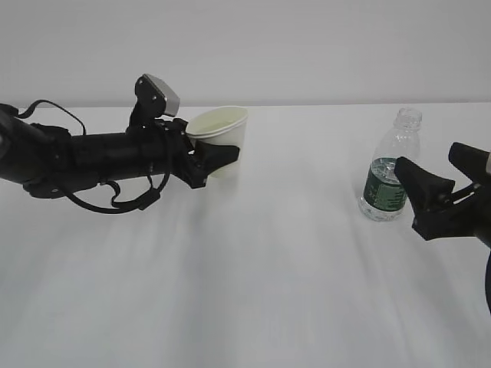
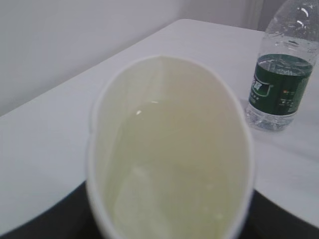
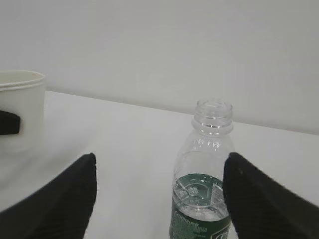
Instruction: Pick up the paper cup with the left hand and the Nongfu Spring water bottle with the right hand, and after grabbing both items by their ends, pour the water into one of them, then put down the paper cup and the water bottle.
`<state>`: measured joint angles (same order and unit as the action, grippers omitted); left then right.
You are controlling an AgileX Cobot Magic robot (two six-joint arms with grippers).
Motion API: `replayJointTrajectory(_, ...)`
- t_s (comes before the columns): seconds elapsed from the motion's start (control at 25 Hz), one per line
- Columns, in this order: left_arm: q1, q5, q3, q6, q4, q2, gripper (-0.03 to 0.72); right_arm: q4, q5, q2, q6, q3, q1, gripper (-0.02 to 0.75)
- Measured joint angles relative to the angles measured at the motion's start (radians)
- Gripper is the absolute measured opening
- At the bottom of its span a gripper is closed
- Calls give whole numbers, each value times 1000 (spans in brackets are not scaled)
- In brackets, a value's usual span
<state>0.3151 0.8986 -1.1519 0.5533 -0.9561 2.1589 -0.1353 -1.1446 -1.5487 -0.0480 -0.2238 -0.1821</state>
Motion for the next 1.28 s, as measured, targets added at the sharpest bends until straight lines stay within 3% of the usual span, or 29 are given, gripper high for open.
replayJointTrajectory(0.52,-54,35,39,-43,-7,0,384,0,0,0,0,5,0,589)
replayJointTrajectory(1.28,-112,81,181,-163,138,0,382,0,0,0,1,9,0,589)
